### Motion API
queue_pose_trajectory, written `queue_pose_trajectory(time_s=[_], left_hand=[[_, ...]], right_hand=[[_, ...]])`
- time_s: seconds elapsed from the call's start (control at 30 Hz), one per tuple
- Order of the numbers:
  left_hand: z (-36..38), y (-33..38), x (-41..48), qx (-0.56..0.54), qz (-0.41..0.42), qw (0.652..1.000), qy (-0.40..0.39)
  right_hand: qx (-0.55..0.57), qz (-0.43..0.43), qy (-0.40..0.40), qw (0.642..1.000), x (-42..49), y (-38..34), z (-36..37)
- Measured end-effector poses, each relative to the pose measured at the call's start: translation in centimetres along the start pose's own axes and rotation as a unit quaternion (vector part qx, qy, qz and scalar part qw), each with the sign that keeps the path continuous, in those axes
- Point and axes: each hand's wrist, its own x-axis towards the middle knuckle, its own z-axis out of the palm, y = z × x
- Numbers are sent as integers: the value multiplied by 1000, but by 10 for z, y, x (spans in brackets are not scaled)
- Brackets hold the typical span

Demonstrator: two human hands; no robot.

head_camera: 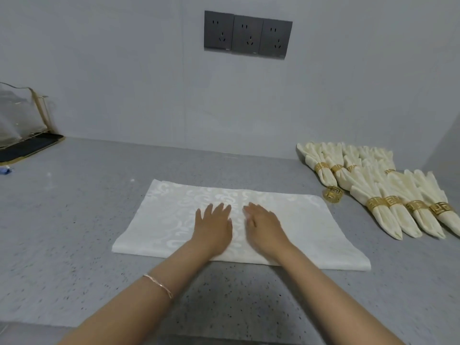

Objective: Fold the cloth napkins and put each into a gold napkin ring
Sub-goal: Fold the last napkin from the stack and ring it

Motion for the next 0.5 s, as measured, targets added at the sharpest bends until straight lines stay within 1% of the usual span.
queue_pose_trajectory(time_s=[0.07, 0.1, 0.17, 0.23, 0.37, 0.5], left_hand=[[14, 5, -2, 20, -25, 999, -13], [19, 5, -4, 27, -27, 999, -5], [24, 0, -8, 36, -26, 999, 16], [24, -7, -11, 38, -29, 999, 19], [19, -33, -18, 35, -60, 997, 18], [8, -73, -25, 29, -115, 993, 24]], right_hand=[[-45, 13, -12, 999, 0, -9, 17], [-62, 15, -10, 998, -3, -11, 24], [-76, 20, 5, 997, -11, -10, 31], [-80, 33, -2, 996, -17, -3, 29], [-101, 69, -26, 992, -28, 26, 16], [-107, 99, -18, 989, -40, 66, -6]])
